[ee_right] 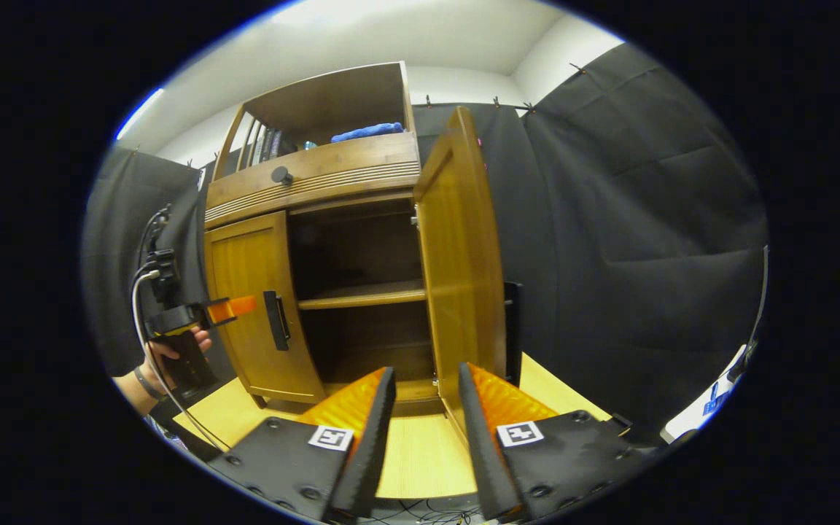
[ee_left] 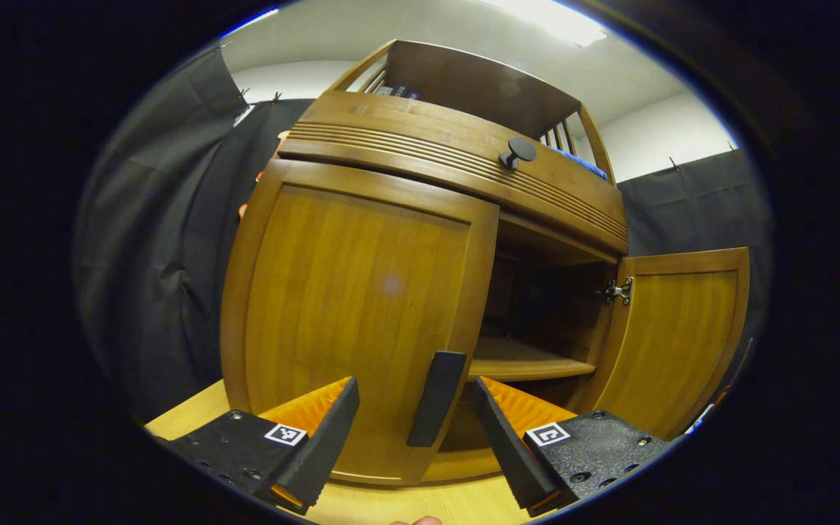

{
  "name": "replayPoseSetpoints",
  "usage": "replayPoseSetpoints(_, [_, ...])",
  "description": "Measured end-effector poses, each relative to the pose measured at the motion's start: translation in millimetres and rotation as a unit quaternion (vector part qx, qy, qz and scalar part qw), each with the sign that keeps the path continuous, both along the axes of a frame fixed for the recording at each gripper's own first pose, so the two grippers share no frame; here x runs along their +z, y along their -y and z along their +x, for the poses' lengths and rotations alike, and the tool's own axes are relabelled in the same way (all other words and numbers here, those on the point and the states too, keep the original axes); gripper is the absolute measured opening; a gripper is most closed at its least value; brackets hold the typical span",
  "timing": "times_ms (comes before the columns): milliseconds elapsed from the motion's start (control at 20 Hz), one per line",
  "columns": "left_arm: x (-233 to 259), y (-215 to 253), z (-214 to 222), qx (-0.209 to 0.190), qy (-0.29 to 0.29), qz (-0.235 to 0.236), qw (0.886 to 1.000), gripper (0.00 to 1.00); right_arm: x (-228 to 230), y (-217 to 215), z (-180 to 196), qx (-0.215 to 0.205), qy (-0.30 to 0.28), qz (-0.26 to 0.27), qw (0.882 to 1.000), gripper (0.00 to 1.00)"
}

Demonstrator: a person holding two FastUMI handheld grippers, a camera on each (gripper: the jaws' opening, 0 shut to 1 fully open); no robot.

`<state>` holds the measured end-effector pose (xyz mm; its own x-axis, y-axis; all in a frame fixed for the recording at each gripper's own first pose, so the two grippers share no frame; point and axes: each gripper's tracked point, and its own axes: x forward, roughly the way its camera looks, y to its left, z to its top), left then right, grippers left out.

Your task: Open the right door of the double-door shoe cabinet with the right hand, and open the left door with the left hand.

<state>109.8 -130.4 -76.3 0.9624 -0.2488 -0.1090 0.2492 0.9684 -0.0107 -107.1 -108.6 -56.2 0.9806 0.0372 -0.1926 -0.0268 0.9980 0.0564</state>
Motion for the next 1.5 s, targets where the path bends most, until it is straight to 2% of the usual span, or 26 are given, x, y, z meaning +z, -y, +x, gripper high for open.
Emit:
replayPoseSetpoints(150, [-10, 12, 16, -0.001, 0.002, 0.03, 1.0, 0.91, -4, -9, -2, 0.008, -0.008, 0.0, 1.0, 1.0])
replayPoseSetpoints(350, [-19, 12, 37, 0.014, 0.019, 0.072, 0.997, 0.91, -17, -15, -5, 0.016, -0.025, -0.007, 1.0, 0.99])
replayPoseSetpoints(400, [-21, 11, 42, 0.022, 0.02, 0.073, 0.997, 0.9, -21, -16, -6, 0.017, -0.031, -0.012, 0.999, 0.99])
replayPoseSetpoints(450, [-22, 16, 43, 0.013, 0.019, 0.063, 0.998, 0.89, -23, -16, -6, 0.016, -0.035, -0.018, 0.999, 0.99])
replayPoseSetpoints(500, [-22, 18, 44, 0.01, 0.019, 0.057, 0.998, 0.87, -26, -16, -7, 0.014, -0.038, -0.023, 0.999, 0.92])
replayPoseSetpoints(550, [-22, 19, 46, 0.006, 0.018, 0.056, 0.998, 0.77, -26, -17, -7, 0.012, -0.039, -0.028, 0.999, 0.99])
replayPoseSetpoints(600, [-23, 25, 46, -0.004, 0.015, 0.052, 0.999, 0.75, -27, -18, -8, 0.012, -0.04, -0.032, 0.999, 0.99])
replayPoseSetpoints(650, [-24, 33, 46, -0.02, 0.008, 0.041, 0.999, 0.61, -26, -20, -9, 0.011, -0.039, -0.035, 0.999, 0.99])
replayPoseSetpoints(750, [-25, 36, 48, -0.022, 0.008, 0.042, 0.999, 0.33, -24, -22, -8, 0.011, -0.034, -0.037, 0.999, 1.0])
replayPoseSetpoints(850, [-24, 36, 46, -0.029, 0.016, 0.062, 0.998, 0.26, -26, -25, -5, 0.014, -0.035, -0.033, 0.999, 0.99])
replayPoseSetpoints(1100, [-14, 32, 25, -0.034, 0.002, 0.063, 0.997, 0.26, -23, -28, 2, 0.007, -0.03, -0.022, 0.999, 0.99])
replayPoseSetpoints(1150, [-13, 30, 15, -0.034, 0.002, 0.063, 0.997, 0.26, -23, -26, 1, 0.006, -0.029, -0.023, 0.999, 0.92])
replayPoseSetpoints(1500, [2, -1, -42, -0.014, -0.001, 0.07, 0.997, 0.25, -19, -12, 15, -0.01, -0.02, -0.019, 1.0, 0.92])
